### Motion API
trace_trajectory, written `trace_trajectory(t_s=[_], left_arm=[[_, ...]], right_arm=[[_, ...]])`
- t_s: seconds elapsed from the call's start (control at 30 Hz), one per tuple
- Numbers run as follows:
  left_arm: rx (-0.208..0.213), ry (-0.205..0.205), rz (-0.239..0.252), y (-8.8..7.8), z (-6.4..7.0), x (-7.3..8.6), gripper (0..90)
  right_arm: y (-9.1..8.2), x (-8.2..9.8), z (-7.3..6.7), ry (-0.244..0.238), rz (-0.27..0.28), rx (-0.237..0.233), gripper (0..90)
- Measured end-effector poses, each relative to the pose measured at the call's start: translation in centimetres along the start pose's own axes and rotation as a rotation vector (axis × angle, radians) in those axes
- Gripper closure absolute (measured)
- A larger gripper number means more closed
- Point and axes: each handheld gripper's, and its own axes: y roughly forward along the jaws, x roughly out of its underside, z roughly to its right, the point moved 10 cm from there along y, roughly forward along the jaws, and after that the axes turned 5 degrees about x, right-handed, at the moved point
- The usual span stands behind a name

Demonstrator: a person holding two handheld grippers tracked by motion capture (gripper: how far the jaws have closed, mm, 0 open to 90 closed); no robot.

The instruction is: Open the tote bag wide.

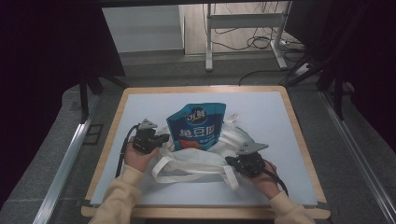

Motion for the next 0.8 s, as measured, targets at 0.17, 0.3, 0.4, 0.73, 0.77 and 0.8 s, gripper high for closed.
trace_trajectory(t_s=[0.17, 0.3, 0.4, 0.73, 0.77, 0.8], left_arm=[[0.028, 0.035, 0.029, -2.0, 1.7, -0.3, 89.3], [0.045, 0.056, 0.018, -2.5, 2.5, 0.2, 89.3], [0.053, 0.063, 0.011, -2.6, 2.8, 0.6, 89.4], [0.092, 0.068, -0.037, -3.1, 3.8, 2.8, 89.5], [0.092, 0.068, -0.037, -3.1, 3.8, 2.8, 89.5], [0.094, 0.059, -0.042, -3.0, 3.7, 3.1, 89.5]], right_arm=[[-1.6, -3.0, 2.2, 0.036, 0.072, 0.04, 88.7], [-1.7, -5.0, 3.5, 0.048, 0.078, 0.066, 88.7], [-1.4, -5.7, 4.2, 0.052, 0.073, 0.079, 88.7], [1.4, -6.1, 5.6, 0.061, -0.006, 0.098, 88.7], [1.6, -6.0, 5.7, 0.061, -0.01, 0.099, 88.7], [1.7, -5.9, 5.8, 0.065, -0.016, 0.101, 88.7]])
